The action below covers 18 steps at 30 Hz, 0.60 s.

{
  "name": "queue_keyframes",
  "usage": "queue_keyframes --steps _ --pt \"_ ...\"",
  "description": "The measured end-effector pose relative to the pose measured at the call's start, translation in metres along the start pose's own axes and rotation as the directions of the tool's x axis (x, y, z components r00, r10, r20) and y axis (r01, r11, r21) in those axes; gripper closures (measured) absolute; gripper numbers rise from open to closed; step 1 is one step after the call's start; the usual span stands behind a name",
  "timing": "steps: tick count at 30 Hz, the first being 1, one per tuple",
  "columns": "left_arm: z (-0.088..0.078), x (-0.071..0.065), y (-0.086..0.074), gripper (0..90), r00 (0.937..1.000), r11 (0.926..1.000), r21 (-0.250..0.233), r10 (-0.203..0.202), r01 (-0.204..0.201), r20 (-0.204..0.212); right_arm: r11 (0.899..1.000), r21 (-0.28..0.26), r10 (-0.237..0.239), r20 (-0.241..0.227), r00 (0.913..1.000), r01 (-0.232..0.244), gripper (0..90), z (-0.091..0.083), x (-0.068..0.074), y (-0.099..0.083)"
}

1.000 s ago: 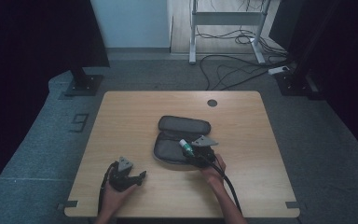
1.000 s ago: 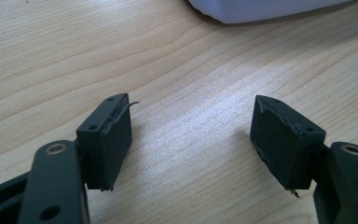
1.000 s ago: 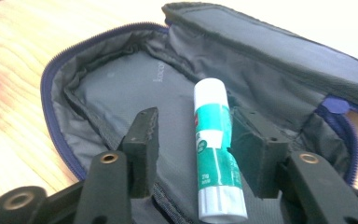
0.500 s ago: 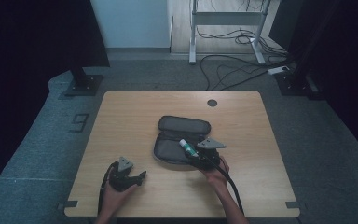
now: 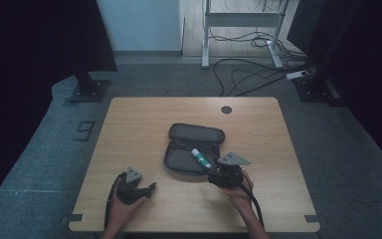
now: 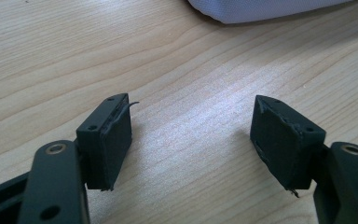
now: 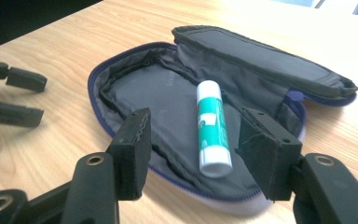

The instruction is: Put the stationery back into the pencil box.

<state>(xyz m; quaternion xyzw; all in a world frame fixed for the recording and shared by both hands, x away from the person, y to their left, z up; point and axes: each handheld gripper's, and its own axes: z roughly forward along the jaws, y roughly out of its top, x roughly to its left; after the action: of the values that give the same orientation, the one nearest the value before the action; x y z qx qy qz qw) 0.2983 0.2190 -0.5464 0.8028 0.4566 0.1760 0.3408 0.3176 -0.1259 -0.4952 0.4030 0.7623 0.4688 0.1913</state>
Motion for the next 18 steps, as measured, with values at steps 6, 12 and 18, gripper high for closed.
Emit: queue_keyframes --steps 6,12,18 --pt "0.0 0.001 0.0 29.5 1.0 1.0 -0.001 -0.003 0.003 0.003 1.0 0.006 -0.011 0.02 0.9997 0.01 41.8 -0.019 -0.005 -0.01" --pt "0.0 0.001 0.0 29.6 1.0 1.0 -0.003 -0.004 0.004 0.006 1.0 -0.012 -0.007 0.03 0.9995 0.007 40.7 -0.037 -0.01 -0.025" --pt "0.0 0.0 0.0 29.5 1.0 1.0 0.0 -0.001 0.001 0.002 1.0 -0.02 -0.007 0.047 0.9989 0.008 40.3 -0.06 -0.016 -0.044"
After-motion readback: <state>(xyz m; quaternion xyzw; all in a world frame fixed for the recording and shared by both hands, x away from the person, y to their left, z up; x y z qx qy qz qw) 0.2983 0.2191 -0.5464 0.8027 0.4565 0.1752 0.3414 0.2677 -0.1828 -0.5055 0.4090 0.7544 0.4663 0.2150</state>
